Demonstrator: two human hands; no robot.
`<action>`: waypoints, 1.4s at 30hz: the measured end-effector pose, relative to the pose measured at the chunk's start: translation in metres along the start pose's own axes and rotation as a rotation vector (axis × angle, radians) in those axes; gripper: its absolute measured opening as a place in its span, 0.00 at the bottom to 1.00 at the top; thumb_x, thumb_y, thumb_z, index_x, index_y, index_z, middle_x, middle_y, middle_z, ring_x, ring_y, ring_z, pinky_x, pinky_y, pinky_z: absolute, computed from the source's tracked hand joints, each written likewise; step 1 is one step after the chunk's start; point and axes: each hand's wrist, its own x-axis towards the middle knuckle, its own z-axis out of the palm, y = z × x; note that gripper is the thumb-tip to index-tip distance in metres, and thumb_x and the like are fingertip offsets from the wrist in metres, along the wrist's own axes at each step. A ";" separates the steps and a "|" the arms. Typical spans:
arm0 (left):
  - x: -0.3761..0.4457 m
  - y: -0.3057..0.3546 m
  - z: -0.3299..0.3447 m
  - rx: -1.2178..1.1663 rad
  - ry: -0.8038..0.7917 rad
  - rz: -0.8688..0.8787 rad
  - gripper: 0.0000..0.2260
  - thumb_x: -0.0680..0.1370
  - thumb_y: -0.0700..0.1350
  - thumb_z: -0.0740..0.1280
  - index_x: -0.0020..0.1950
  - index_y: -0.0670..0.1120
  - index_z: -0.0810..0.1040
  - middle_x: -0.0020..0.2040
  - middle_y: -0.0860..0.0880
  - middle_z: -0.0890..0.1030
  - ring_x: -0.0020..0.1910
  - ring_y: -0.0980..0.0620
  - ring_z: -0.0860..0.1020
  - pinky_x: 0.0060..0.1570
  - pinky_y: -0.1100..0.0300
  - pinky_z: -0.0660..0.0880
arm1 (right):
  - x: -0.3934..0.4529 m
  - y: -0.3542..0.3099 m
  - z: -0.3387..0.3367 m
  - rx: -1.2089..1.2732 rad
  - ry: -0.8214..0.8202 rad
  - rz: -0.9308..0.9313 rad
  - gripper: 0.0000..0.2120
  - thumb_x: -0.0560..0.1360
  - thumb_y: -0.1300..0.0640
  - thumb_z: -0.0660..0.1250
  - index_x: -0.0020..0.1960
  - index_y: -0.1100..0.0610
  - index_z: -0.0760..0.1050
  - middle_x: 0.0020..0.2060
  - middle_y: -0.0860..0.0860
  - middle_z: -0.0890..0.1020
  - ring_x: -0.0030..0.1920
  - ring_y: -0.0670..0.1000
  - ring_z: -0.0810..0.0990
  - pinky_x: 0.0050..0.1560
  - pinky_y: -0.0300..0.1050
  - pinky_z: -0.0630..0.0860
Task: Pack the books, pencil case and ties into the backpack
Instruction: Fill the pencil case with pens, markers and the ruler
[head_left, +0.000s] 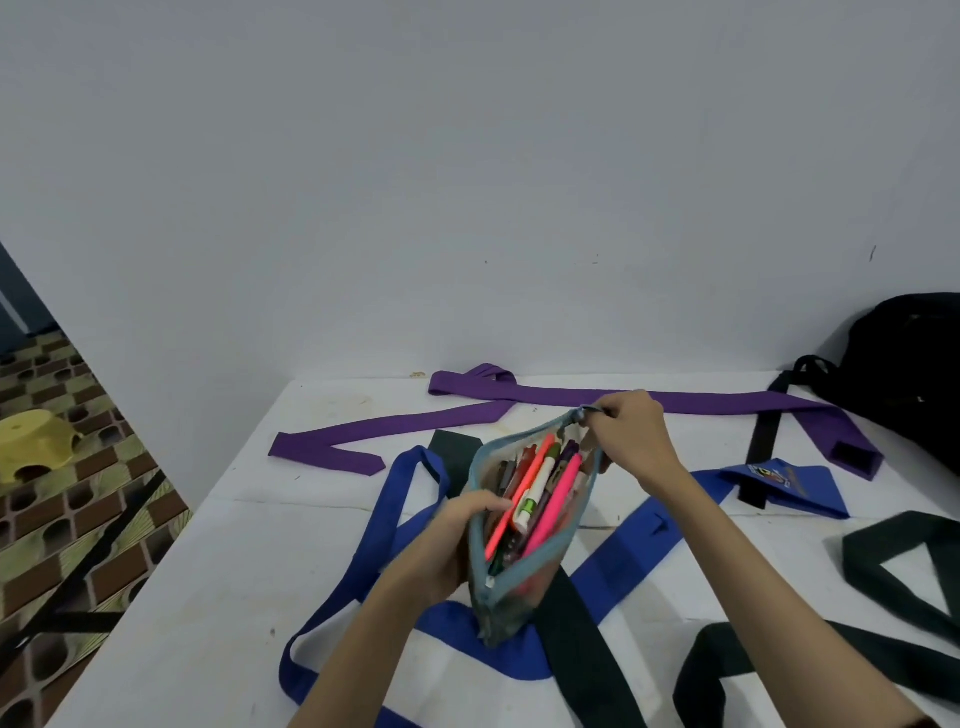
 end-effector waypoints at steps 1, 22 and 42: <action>0.001 0.002 0.001 0.039 0.016 0.014 0.29 0.63 0.50 0.72 0.62 0.43 0.74 0.46 0.47 0.83 0.43 0.52 0.82 0.40 0.61 0.78 | 0.000 0.002 0.000 0.026 -0.001 0.023 0.10 0.75 0.68 0.60 0.41 0.72 0.78 0.30 0.59 0.77 0.19 0.47 0.74 0.21 0.38 0.73; 0.008 0.037 -0.010 1.068 0.207 0.369 0.06 0.78 0.40 0.65 0.52 0.46 0.81 0.58 0.51 0.79 0.55 0.53 0.77 0.50 0.62 0.79 | 0.008 0.029 -0.037 -0.398 0.024 0.046 0.06 0.70 0.63 0.61 0.39 0.62 0.77 0.32 0.55 0.81 0.31 0.55 0.80 0.34 0.41 0.72; 0.026 0.024 -0.037 1.089 0.371 0.475 0.13 0.75 0.39 0.69 0.34 0.50 0.68 0.43 0.49 0.82 0.46 0.52 0.79 0.38 0.63 0.78 | 0.014 0.038 -0.042 -0.526 -0.010 0.044 0.12 0.70 0.67 0.61 0.49 0.61 0.81 0.44 0.56 0.83 0.41 0.53 0.76 0.41 0.43 0.73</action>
